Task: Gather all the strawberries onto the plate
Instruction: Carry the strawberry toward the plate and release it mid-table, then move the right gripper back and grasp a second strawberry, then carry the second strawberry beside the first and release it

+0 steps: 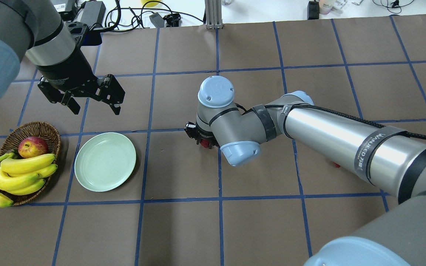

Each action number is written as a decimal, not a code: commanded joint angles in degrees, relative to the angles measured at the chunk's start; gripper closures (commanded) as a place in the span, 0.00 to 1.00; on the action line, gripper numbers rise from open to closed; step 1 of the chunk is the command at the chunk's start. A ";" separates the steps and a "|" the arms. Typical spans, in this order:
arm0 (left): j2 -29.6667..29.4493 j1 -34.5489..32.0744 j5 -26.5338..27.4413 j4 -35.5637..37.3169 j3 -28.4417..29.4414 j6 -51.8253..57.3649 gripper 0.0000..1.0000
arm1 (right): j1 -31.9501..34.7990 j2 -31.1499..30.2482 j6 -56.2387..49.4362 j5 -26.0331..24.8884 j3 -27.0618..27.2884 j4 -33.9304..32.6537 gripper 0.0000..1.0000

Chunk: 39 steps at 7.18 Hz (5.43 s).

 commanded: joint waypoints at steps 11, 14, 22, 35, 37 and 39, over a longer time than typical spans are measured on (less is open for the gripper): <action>-0.03 -0.08 0.00 0.00 0.00 0.08 0.00 | -38.37 -18.61 -54.65 -10.39 18.88 15.72 0.14; -0.03 -0.08 0.00 0.00 0.00 0.00 0.00 | -40.77 -18.96 -56.36 -10.48 23.29 12.47 0.20; -0.12 -0.08 0.00 0.00 0.00 0.00 0.00 | -25.56 -19.93 -31.76 -8.89 19.02 8.93 0.72; 0.05 -1.12 0.26 0.00 -1.31 0.00 0.00 | 1.50 2.66 4.98 7.72 -7.38 10.61 0.51; 0.06 -1.22 0.26 0.09 -1.32 0.00 0.00 | 1.50 2.75 4.98 7.72 -7.20 10.61 0.22; 0.06 -1.22 0.26 0.53 -1.14 0.00 0.00 | 1.50 2.05 4.98 7.46 -7.81 10.96 0.13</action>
